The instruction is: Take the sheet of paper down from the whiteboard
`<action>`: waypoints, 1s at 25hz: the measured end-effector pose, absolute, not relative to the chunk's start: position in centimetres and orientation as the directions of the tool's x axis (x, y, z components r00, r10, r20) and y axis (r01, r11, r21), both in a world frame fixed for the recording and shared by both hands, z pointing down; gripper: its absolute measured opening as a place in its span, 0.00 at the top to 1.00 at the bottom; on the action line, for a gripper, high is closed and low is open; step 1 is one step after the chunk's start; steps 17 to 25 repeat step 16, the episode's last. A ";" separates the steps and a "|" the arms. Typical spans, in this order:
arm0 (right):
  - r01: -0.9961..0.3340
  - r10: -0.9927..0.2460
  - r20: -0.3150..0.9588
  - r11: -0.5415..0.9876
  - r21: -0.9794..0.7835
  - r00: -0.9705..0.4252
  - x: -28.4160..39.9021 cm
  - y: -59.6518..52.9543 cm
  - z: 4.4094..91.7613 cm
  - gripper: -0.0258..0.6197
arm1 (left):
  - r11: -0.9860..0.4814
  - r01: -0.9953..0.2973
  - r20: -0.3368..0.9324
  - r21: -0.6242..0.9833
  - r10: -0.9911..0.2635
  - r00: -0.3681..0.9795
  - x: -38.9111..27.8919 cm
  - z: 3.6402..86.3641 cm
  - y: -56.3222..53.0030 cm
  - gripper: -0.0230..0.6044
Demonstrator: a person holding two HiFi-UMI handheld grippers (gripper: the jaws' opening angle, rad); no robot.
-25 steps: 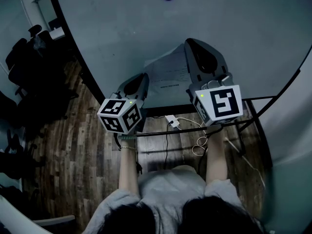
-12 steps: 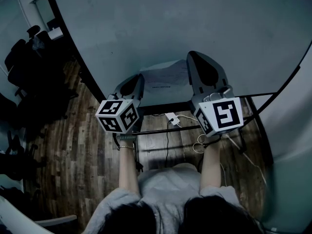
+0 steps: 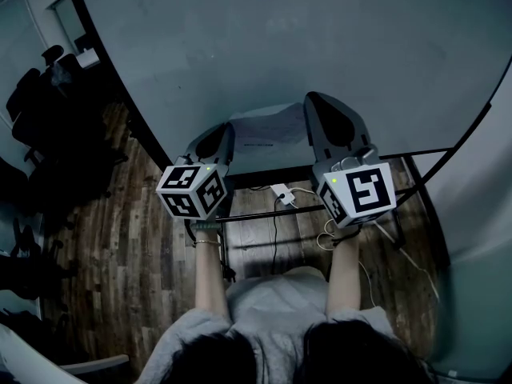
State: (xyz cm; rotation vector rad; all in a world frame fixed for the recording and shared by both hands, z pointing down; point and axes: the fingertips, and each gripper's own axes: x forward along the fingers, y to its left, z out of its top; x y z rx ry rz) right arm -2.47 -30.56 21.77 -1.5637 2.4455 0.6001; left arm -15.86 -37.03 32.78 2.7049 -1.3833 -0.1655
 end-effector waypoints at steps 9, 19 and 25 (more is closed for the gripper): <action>-0.897 -0.830 -0.350 0.368 0.243 -0.435 -2.4 -30.8 21.7 0.96 | -0.579 -0.805 -0.060 0.130 -0.815 0.576 -15.9 32.2 -36.9 0.96; -0.901 -0.835 -0.344 0.368 0.231 -0.429 -2.8 -30.7 21.4 0.96 | -0.585 -0.799 -0.060 0.139 -0.810 0.583 -16.3 32.0 -36.8 0.96; -0.901 -0.835 -0.344 0.368 0.231 -0.429 -2.8 -30.7 21.4 0.96 | -0.585 -0.799 -0.060 0.139 -0.810 0.583 -16.3 32.0 -36.8 0.96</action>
